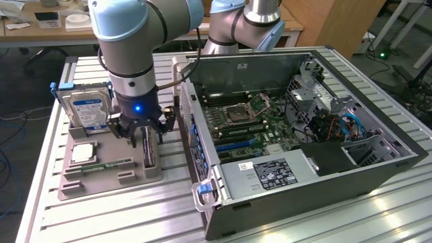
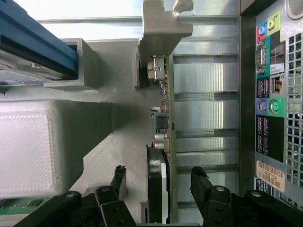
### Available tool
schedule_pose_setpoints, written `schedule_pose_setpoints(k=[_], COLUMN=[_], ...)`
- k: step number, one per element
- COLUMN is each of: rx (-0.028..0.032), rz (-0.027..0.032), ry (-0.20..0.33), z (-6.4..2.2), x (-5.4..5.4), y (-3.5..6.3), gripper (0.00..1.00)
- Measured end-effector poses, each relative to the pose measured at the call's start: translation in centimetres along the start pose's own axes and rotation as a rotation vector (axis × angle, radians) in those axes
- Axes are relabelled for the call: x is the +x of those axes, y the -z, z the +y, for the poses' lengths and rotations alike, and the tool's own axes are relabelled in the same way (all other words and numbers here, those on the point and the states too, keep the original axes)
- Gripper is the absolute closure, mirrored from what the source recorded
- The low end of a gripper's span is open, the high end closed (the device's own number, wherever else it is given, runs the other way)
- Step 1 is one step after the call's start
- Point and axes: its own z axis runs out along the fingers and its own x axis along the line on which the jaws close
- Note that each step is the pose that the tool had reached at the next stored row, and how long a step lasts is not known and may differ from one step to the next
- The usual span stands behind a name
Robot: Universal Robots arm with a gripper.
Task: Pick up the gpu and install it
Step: 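Pick up the gpu and move the gpu toward the slot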
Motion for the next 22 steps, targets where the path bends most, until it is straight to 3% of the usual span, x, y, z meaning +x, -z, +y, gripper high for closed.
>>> schedule_pose_setpoints(k=[3, 5, 6, 10, 22], rx=[0.0004, 0.0003, 0.0002, 0.0002, 0.0002], rz=[0.0003, 0.0001, 0.0000, 0.0001, -0.0001], ry=[0.000, 0.000, 0.000, 0.000, 0.000], z=[0.00, 0.01, 0.01, 0.01, 0.00], x=[0.00, 0.00, 0.00, 0.00, 0.15], y=[-0.05, -0.06, -0.06, -0.06, -0.10], gripper=[0.35, 0.48, 0.48, 0.65, 0.65])
